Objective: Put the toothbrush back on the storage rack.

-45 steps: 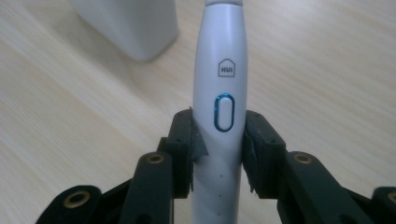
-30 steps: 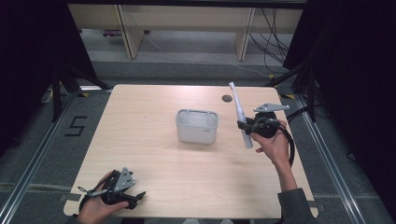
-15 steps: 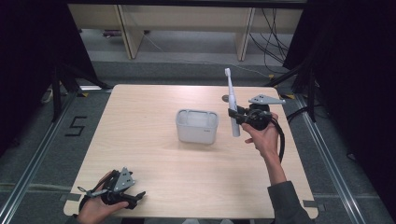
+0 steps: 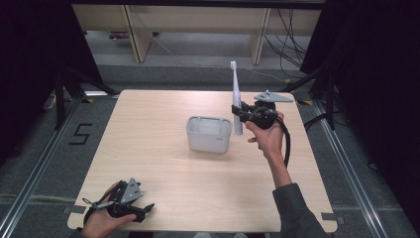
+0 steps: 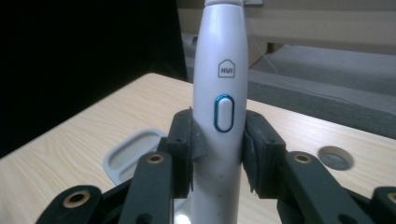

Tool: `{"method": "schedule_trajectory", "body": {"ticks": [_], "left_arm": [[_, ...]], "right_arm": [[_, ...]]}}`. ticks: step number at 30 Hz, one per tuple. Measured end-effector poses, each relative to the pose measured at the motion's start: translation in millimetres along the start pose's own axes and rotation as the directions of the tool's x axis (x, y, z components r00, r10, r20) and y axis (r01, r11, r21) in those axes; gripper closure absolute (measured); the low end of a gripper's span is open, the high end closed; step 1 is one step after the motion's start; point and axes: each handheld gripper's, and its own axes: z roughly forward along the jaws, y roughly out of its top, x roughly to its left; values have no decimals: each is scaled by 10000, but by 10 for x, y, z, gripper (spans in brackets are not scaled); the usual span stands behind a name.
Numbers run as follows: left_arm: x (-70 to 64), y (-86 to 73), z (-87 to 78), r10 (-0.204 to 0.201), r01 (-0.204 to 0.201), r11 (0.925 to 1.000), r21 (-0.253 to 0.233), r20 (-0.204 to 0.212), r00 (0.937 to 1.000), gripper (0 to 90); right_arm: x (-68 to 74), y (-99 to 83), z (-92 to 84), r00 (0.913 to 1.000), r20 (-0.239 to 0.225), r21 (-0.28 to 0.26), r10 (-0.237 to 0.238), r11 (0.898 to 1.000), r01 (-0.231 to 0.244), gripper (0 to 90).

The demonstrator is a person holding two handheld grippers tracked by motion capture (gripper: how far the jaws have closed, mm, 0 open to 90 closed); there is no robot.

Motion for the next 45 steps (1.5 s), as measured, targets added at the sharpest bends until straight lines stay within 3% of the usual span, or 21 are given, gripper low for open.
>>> {"method": "schedule_trajectory", "body": {"ticks": [9, 10, 13, 14, 16, 19, 21, 23, 26, 27, 30, 34, 36, 40, 41, 44, 45], "left_arm": [[1, -2, 0, -12, 12, 10000, 14, -14, 10000, 162], [1, -1, -1, -6, 6, 10000, -11, 25, 10000, 162], [-6, -5, 3, -94, 94, 10000, 6, 39, 9999, 162], [-4, -4, 2, -56, 56, 10000, 13, 22, 10000, 162], [-6, -2, -1, -96, 96, 10000, -15, 43, 9999, 162], [-7, -5, 2, -126, 126, 9999, 2, 55, 9999, 162], [-4, -3, 0, -31, 31, 10000, -9, 36, 10000, 162], [-7, -2, 2, -44, 44, 10000, -6, 44, 10000, 162], [-1, 1, -4, 101, -102, 9999, 83, 80, 9999, 162], [-9, -1, 1, -13, 13, 10000, 39, 62, 10000, 162], [-3, -4, 5, 25, -26, 10000, 87, 59, 10000, 162], [1, -2, -7, 134, -137, 9998, 155, 151, 9998, 162], [-1, -5, 4, 47, -48, 9999, 97, 56, 10000, 162], [-1, -4, 0, 84, -86, 9999, 118, 125, 9999, 162], [-4, -7, 6, -3, 3, 10000, 85, 73, 10000, 162], [-6, -3, 2, 27, -27, 10000, 73, 70, 10000, 161], [-7, -3, 5, 15, -16, 10000, 73, 78, 10000, 162]], "right_arm": [[99, 80, 225, 9997, -198, -189, -116, 9998, 112, 665], [116, 78, 246, 9997, -222, -250, 133, 9996, -138, 664], [114, 84, 306, 9997, -158, -216, -165, 9996, 162, 664], [126, 80, 321, 9998, -214, -196, 44, 9998, -48, 665], [115, 70, 358, 9998, -196, -220, 35, 9998, -39, 664], [96, 58, 389, 9999, -131, -206, -91, 9998, 88, 665], [104, 44, 402, 9999, -57, -268, 105, 9996, -107, 664], [93, 44, 418, 9998, 18, -177, -178, 9997, 178, 664], [93, 28, 445, 9999, 9, -173, -108, 9998, 108, 664], [98, 21, 452, 10000, 2, -104, -8, 9999, 8, 664], [86, 9, 473, 9998, 51, -120, -217, 9997, 218, 664], [79, -23, 484, 9999, 127, -87, 115, 9999, -113, 663], [54, -42, 499, 9998, 154, -207, -110, 9997, 113, 663], [47, -78, 502, 9997, 105, -173, 212, 9996, -210, 663], [29, -84, 511, 9999, 154, -355, -20, 9994, 25, 662], [55, -104, 502, 9992, 186, -181, 354, 9992, -350, 662], [25, -104, 506, 9995, 281, -253, -172, 9995, 180, 663]]}}
